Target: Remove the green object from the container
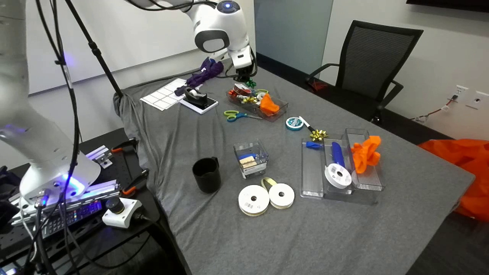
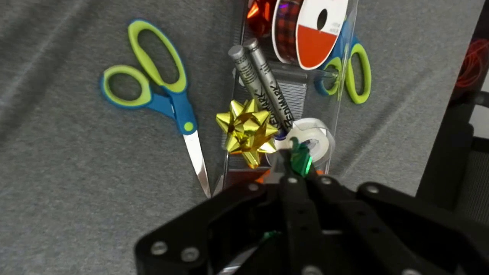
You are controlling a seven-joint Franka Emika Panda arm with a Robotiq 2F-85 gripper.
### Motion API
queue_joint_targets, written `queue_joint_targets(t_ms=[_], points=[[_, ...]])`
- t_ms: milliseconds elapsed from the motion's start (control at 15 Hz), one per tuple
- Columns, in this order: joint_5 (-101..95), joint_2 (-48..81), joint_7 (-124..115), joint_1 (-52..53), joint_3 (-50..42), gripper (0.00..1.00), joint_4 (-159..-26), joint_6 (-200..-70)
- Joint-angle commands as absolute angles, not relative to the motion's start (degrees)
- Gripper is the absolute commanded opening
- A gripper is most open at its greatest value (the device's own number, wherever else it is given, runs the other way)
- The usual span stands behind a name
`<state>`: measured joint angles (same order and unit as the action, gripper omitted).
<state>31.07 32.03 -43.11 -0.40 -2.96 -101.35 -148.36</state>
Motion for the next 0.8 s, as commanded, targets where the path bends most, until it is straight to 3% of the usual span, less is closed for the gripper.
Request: queue_joint_targets(t_ms=[0, 333, 400, 533, 733], points=[[28.0, 40.0, -53.3, 2.7, -4.6, 0.0, -95.2, -152.6], [26.8, 46.5, -63.2, 3.1, -3.7, 0.0, -89.1, -155.9], [26.7, 47.0, -65.1, 3.3, -3.8, 0.27, -88.5, -156.5], [26.2, 47.4, -67.6, 3.2, -4.0, 0.32, -87.6, -156.3], [25.1, 47.0, -70.2, 3.2, -4.0, 0.55, -87.3, -155.3]])
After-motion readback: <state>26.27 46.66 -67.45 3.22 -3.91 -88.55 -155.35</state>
